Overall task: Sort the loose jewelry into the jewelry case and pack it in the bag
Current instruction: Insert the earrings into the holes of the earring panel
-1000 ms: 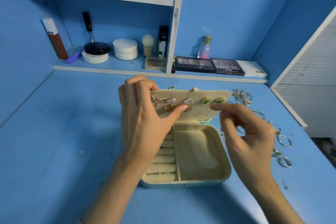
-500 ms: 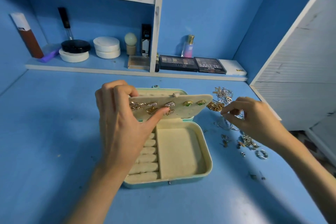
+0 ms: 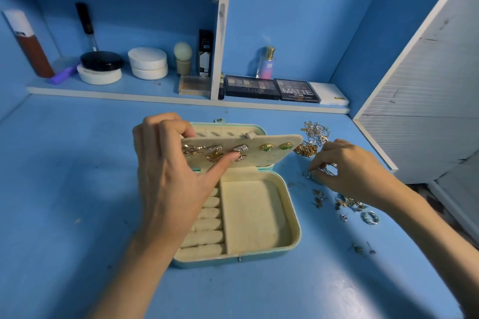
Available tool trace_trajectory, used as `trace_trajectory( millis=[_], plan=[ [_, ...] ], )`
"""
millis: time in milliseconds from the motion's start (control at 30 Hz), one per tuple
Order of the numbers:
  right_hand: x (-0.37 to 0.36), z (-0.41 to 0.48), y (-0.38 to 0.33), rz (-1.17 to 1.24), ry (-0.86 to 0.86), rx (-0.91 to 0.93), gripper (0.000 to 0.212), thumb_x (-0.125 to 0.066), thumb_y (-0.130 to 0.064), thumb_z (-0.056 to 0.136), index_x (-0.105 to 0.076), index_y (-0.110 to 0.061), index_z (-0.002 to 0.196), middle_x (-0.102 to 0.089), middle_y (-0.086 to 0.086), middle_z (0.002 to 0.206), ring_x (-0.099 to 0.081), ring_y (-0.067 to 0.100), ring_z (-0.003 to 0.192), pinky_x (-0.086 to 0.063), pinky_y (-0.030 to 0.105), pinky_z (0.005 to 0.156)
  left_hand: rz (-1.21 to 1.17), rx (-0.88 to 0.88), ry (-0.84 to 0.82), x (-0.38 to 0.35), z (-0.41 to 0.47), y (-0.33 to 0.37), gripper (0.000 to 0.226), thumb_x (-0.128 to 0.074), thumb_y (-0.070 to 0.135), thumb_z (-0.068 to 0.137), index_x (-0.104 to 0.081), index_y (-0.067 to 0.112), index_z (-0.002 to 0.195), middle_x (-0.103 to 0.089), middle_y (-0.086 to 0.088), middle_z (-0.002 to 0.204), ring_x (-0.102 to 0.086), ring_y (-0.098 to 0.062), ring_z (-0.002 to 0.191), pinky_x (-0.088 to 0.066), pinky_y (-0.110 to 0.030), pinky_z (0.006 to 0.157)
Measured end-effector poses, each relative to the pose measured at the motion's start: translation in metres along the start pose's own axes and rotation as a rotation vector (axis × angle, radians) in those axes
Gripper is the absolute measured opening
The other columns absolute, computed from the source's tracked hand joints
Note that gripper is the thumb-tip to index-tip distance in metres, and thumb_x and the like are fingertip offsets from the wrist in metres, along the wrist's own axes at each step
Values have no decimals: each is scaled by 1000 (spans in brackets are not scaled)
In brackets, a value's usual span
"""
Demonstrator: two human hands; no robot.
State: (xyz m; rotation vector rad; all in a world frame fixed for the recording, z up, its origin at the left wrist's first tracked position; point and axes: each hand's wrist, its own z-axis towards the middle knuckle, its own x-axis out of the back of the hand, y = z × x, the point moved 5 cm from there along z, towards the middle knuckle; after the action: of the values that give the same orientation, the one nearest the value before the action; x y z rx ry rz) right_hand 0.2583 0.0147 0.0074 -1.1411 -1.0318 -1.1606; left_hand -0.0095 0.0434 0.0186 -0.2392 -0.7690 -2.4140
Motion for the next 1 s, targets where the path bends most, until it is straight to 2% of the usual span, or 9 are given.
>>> trace_trajectory(
  millis=[167, 467, 633, 800, 900, 1000],
  plan=[
    [-4, 1, -1, -37, -29, 9, 9, -68, -35, 81, -71, -27, 85, -56, -12, 81, -44, 7, 85, -45, 30, 66, -5, -2, -1, 0, 0, 0, 56, -80, 44, 69, -40, 13, 93, -49, -18, 96, -42, -27, 93, -31, -24, 83],
    [-9, 2, -4, -97, -45, 32, 13, -63, -34, 86, -70, -25, 91, -55, -11, 85, -42, 6, 87, -30, 21, 59, -10, 6, -12, 0, 0, 0, 56, -78, 46, 69, -40, 14, 94, -49, -18, 97, -42, -26, 92, -31, -22, 84],
    [-9, -1, -2, -94, -43, 19, 12, -63, -32, 86, -71, -23, 89, -54, -9, 83, -42, 7, 84, -36, 24, 63, -3, 11, -6, 0, 0, -1, 58, -81, 44, 67, -39, 14, 94, -49, -17, 96, -42, -27, 91, -31, -22, 83],
    [-11, -3, 2, -33, -43, 1, 8, -65, -24, 86, -71, -18, 84, -51, -13, 76, -44, 8, 81, -48, 35, 68, -7, 5, 3, 0, 0, 0, 56, -79, 44, 68, -40, 14, 93, -49, -18, 96, -41, -27, 91, -30, -20, 82],
    [-14, -4, 5, -10, -50, -13, 8, -62, -25, 88, -68, -20, 87, -45, -19, 76, -43, 6, 82, -45, 29, 68, -8, 5, 3, 0, 0, 0, 56, -80, 44, 68, -40, 14, 93, -49, -17, 96, -41, -26, 91, -30, -21, 82],
    [-13, -5, 6, 68, 3, -28, 4, -64, -21, 87, -66, -21, 84, -50, -17, 78, -49, 9, 76, -45, 29, 68, -2, 2, 2, 0, 0, 0, 57, -82, 42, 68, -40, 13, 93, -49, -17, 95, -41, -26, 90, -30, -20, 82]
  ],
)
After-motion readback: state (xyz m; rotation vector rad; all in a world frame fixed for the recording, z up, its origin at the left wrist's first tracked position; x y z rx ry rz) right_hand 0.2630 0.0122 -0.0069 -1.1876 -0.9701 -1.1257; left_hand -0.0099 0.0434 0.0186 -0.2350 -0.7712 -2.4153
